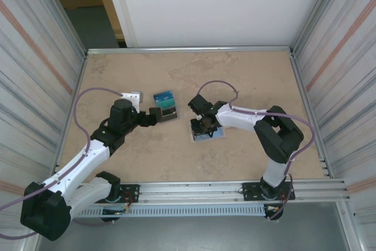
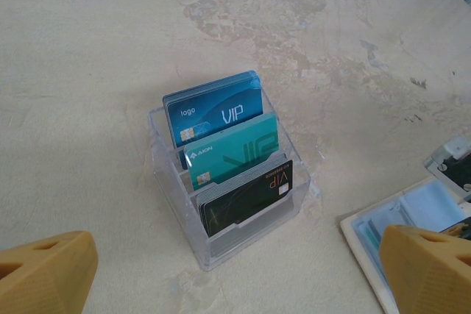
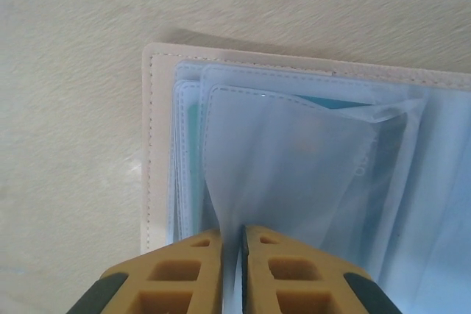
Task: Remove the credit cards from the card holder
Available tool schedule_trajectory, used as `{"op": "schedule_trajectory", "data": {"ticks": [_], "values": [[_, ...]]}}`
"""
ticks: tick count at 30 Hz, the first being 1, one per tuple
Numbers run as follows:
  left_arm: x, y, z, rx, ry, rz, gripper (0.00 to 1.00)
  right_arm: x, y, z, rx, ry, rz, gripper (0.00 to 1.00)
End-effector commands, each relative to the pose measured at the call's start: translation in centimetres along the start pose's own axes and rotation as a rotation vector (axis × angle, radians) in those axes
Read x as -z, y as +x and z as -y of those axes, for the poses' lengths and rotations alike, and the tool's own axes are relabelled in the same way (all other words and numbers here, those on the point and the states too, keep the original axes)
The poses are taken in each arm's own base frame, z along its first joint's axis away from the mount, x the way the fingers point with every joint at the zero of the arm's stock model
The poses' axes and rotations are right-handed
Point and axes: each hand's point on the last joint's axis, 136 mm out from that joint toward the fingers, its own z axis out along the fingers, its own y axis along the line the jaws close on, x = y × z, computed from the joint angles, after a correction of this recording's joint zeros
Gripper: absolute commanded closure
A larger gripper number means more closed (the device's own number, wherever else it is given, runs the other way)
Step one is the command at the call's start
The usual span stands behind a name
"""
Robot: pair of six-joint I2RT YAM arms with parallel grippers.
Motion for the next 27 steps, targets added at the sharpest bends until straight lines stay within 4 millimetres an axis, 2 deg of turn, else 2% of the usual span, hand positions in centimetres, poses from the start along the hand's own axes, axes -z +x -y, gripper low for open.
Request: {"op": "schedule_trajectory", "data": {"ticks": [1, 7, 13, 19, 27], "values": [[0.3, -0.6, 0.4, 0.013, 0.016, 0.007, 0.01, 0.9, 0.9, -2.7, -0.033, -0.143, -0.025, 0.87], [0.3, -0.9, 0.8, 0.015, 0.031, 0.01, 0.01, 1.6, 1.2, -4.6, -0.028, -0.192, -0.027, 0.86], [0.5, -1.5, 1.2, 0.01, 0.044, 0.021, 0.01, 2.2, 0.6, -2.7, -0.033, -0.078, -0.003, 0.82], [0.7, -2.0, 1.4, 0.005, 0.047, 0.028, 0.01, 3.2, -0.2, -1.9, -0.041, -0.05, 0.029, 0.78], [0.7, -2.3, 1.6, -0.006, 0.046, 0.031, 0.01, 3.8, 0.0, 1.4, -0.094, 0.033, 0.039, 0.78]]}}
